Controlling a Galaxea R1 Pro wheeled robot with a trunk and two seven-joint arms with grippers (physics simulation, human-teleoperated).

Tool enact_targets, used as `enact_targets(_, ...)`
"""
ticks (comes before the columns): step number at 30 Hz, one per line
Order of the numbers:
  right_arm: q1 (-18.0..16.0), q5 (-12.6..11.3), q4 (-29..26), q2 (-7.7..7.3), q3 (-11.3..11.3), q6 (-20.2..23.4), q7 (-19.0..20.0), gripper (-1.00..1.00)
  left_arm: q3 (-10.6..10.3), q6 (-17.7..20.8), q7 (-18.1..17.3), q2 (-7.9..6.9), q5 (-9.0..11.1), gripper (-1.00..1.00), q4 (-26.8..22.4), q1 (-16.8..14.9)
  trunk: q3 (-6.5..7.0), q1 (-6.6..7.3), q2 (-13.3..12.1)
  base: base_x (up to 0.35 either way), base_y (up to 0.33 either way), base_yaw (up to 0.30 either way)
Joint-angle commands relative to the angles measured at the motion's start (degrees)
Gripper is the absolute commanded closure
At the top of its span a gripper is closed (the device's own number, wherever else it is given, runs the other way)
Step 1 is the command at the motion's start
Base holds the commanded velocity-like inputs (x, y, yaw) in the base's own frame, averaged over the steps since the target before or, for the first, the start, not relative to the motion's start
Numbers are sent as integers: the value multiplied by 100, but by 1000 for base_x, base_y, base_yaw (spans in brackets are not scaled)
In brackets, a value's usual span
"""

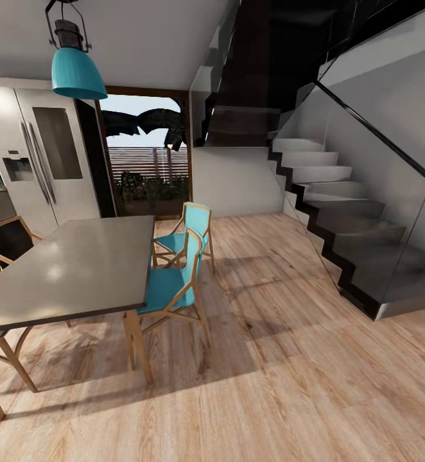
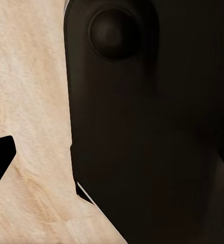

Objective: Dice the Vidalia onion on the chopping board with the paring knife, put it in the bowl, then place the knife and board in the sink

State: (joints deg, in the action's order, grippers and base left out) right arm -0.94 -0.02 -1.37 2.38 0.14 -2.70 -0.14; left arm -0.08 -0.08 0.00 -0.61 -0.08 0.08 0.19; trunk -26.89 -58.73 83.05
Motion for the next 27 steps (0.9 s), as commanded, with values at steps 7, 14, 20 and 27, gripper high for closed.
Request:
enact_targets(7,-3,-27,6,30,-7,-379,14,-100,-3,-9,-6,53,23,-100,-11,-2,-4,0,2,0,0,0)
enact_targets(14,-3,-17,-8,24,-12,-427,16,-100,-1,-18,-14,110,38,-100,-70,-5,-4,0,2,0,0,0)
enact_targets(20,-3,-8,-461,2,-14,-1273,-3,-100,8,-19,-17,148,41,-100,-1296,-2,-4,0,2,0,0,0)
enact_targets(27,-3,9,-1124,-9,-19,-1599,-126,-100,16,-23,-3,118,37,-100,-2264,-7,-4,0,2,0,0,0)
